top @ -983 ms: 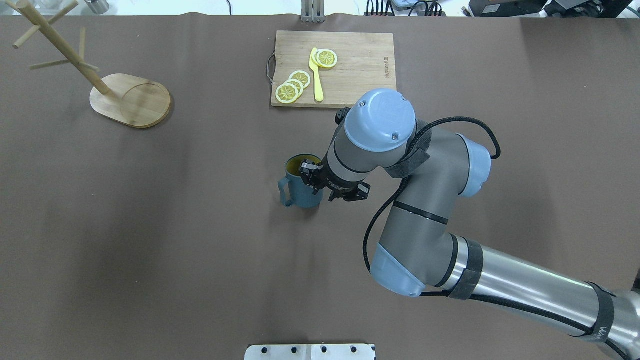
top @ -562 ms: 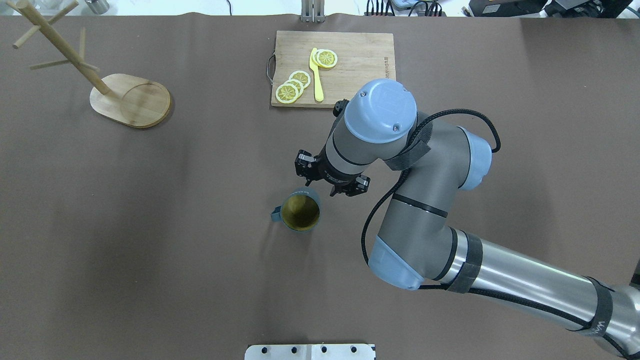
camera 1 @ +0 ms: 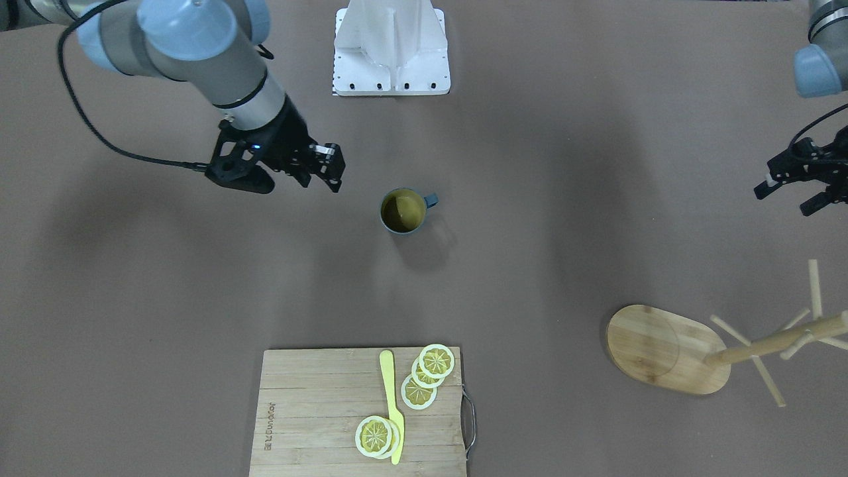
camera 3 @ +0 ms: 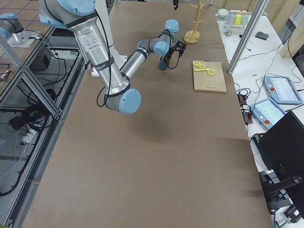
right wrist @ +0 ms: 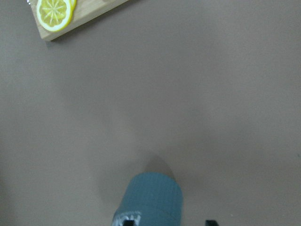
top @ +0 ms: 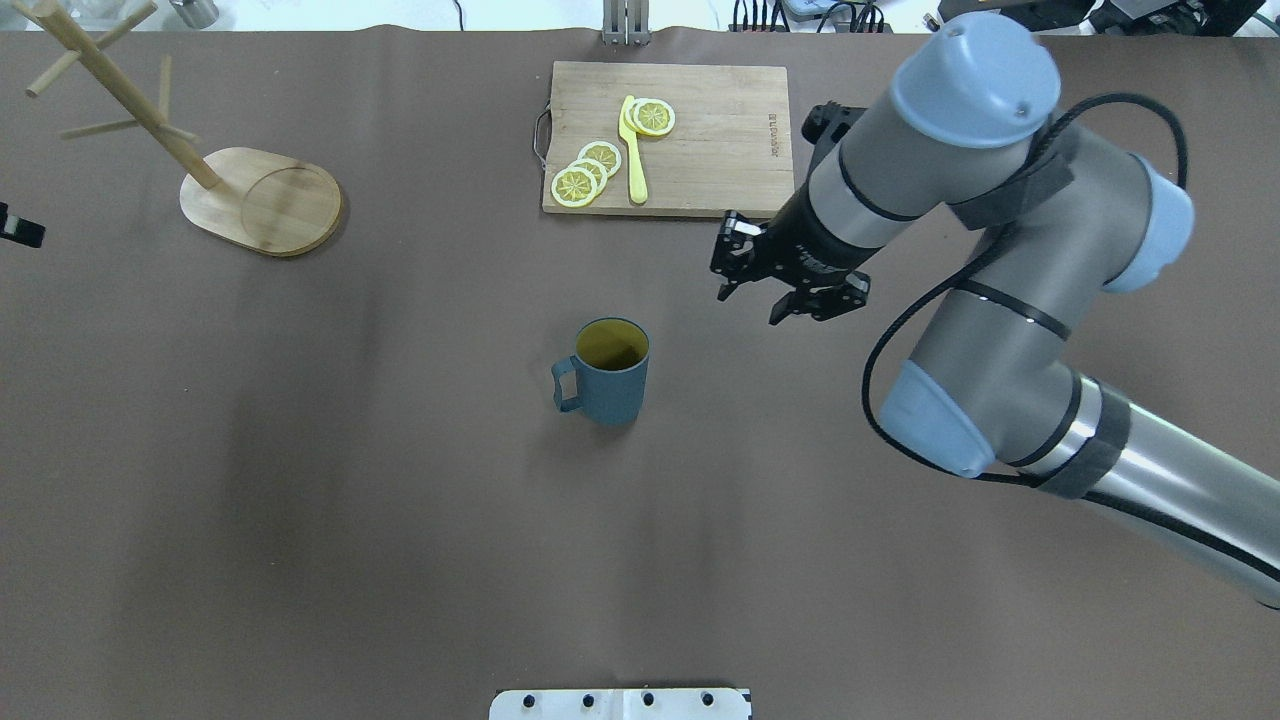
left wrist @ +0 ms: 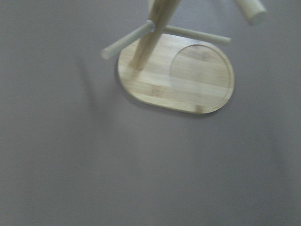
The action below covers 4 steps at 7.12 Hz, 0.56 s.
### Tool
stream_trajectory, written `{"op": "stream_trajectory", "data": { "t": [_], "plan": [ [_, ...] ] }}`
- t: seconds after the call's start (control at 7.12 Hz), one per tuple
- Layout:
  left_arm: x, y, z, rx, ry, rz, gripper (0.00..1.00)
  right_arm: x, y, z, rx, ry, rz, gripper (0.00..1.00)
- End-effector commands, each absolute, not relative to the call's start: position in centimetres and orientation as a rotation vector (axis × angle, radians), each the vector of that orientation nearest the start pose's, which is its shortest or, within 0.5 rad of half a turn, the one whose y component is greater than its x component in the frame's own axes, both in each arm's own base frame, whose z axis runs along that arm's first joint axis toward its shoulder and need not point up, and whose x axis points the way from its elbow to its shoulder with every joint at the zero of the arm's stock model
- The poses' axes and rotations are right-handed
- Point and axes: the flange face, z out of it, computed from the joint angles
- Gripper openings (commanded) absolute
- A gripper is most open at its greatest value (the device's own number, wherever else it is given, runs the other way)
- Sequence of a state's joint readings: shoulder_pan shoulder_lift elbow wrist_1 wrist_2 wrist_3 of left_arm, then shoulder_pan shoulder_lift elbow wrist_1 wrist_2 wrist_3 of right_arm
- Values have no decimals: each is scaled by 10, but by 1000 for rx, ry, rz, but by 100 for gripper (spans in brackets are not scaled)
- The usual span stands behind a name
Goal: Hang cup on storage rack
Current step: 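Move the left gripper toward the mug while the right arm withdraws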
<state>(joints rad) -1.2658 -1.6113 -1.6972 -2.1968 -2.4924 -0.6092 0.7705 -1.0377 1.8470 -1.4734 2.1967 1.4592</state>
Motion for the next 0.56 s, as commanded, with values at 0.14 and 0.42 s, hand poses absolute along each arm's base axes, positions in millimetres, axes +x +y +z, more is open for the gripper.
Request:
{"op": "stream_trajectory", "data": {
  "t": [0.14, 0.42],
  "plan": [
    [225, -477, 412, 423, 1189, 255, 84, -296, -507, 310, -113, -974, 276, 66],
    [310, -468, 338, 546, 1269, 397, 84, -228, -517, 380, -67, -921, 212, 66]
  ]
}}
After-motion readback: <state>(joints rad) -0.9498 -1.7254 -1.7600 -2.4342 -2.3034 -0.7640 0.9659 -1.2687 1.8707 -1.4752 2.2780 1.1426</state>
